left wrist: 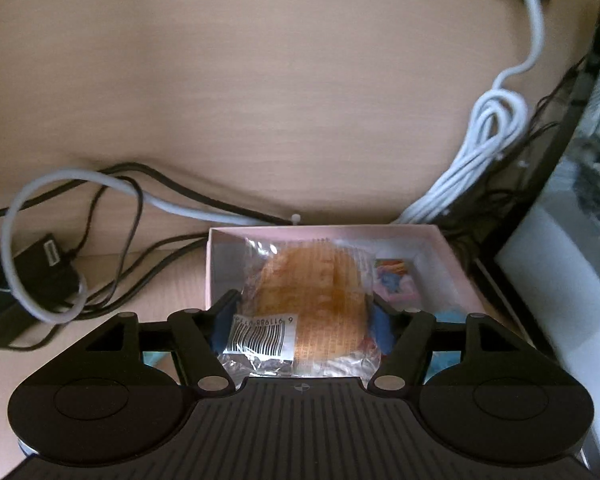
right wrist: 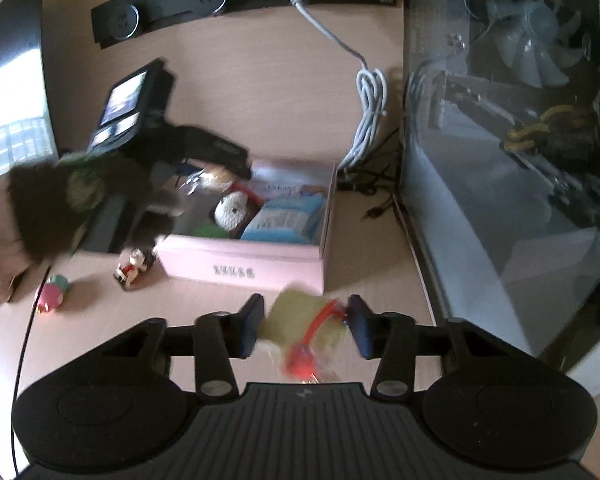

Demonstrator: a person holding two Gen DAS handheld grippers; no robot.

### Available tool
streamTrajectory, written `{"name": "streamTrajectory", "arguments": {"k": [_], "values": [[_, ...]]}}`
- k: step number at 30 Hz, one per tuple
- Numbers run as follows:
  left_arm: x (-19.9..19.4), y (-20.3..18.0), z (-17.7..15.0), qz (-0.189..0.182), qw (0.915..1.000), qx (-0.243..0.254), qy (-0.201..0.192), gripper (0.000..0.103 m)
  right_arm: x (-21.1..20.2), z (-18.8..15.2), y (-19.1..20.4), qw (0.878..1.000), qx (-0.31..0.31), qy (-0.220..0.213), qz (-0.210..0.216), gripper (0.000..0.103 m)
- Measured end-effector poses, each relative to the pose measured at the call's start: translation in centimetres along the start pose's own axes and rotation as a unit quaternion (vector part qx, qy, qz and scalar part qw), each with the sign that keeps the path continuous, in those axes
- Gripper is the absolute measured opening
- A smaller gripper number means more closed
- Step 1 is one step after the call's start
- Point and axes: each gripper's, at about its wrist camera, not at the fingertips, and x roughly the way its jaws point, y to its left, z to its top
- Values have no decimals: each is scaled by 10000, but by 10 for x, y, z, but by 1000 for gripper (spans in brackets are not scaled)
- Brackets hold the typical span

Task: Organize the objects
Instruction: 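Lower the yellow keychain into the pink box with the right gripper while the left carries the roll, then release the bread roll into the box with the left gripper while the right grasps the red keychain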

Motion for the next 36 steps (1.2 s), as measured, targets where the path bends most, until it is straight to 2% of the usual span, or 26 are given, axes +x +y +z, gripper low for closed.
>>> {"name": "streamTrajectory", "arguments": {"k": [2,5,7,10,12,13,14,15,17,18,19,21,23,26,28,31,33,34,36], "values": [[-15,9,-4,-64,9990,-267,-358,71,2,13,1,10000,-23,-49,17,30],[-28,24,-8,-359,9944,-805,-589,71,6,30,5,9997,-184,-155,18,26],[-30,25,-10,-640,9935,-749,-562,71,8,36,8,9994,-293,-195,-9,26],[-23,16,-9,-627,9960,-458,-445,71,13,34,5,9996,-284,-73,27,26],[-14,19,-4,-528,9957,-586,-491,71,17,25,6,9994,-339,97,5,32],[-10,20,-3,-469,9957,-646,-479,71,18,20,7,9992,-356,178,-4,41],[2,19,2,-382,9965,-660,-347,71,19,13,8,9990,-369,254,-19,48],[15,18,6,-347,9974,-618,-115,71,20,6,8,9987,-399,330,-34,49],[42,9,13,-208,9978,-292,558,74,21,-5,9,9979,-462,444,-59,53],[45,2,17,-106,9982,-22,596,74,21,-10,8,9975,-476,509,-80,54],[47,-1,21,-73,9978,47,661,74,22,-15,7,9972,-476,557,-116,57],[40,3,25,-307,9983,-184,453,73,23,-23,4,9967,-489,610,-207,62],[22,4,27,-546,9983,-186,22,71,23,-31,2,9960,-535,666,-259,71],[-2,9,26,-684,9959,-231,-537,70,28,-40,-2,9950,-474,854,-205,75],[-18,20,23,-792,9914,-609,-844,70,34,-47,-2,9937,-456,1009,-170,76],[-39,29,11,-870,9875,-893,-966,70,46,-60,0,9911,-441,1248,-140,76],[-53,29,-4,-896,9884,-802,-930,70,55,-68,-3,9893,-356,1410,-136,78],[-59,30,-11,-915,9888,-764,-899,70,56,-71,-5,9904,-243,1352,-118,80],[-74,34,-29,-882,9901,-736,-802,70,58,-71,-10,9898,-45,1423,-62,79]]}}
